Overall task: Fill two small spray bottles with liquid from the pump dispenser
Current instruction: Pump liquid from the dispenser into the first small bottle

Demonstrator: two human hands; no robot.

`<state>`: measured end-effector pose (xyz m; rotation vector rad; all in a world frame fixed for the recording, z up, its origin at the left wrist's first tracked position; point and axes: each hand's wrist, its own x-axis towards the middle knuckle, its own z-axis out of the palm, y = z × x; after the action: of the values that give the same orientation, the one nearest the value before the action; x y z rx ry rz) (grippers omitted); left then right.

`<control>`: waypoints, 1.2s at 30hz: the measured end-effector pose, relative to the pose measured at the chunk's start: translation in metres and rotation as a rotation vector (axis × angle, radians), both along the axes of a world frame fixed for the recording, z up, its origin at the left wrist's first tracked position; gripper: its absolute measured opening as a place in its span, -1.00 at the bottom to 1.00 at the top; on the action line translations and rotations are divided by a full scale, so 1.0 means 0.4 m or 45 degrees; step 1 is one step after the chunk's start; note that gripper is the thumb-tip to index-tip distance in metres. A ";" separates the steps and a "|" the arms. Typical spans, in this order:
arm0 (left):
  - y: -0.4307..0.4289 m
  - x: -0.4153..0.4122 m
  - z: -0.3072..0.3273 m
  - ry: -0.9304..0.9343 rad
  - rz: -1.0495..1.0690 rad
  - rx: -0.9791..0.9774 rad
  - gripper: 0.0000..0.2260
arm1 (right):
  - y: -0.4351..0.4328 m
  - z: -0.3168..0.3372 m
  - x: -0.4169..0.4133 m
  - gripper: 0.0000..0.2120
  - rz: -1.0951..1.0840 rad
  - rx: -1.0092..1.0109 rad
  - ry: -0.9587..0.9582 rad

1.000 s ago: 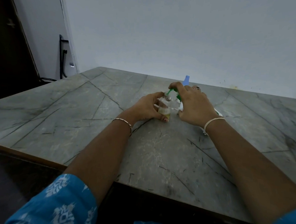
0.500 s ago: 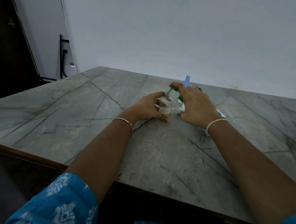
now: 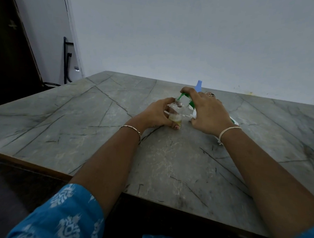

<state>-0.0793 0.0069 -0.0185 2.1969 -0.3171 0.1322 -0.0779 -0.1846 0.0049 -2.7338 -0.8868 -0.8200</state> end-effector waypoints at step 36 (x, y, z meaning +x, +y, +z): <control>-0.007 -0.015 0.009 -0.001 0.010 0.000 -0.20 | 0.007 0.000 -0.007 -0.26 -0.065 -0.025 -0.052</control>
<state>-0.0852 0.0041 -0.0150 2.1981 -0.3091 0.1370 -0.0809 -0.1820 0.0049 -2.7773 -0.8403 -0.8836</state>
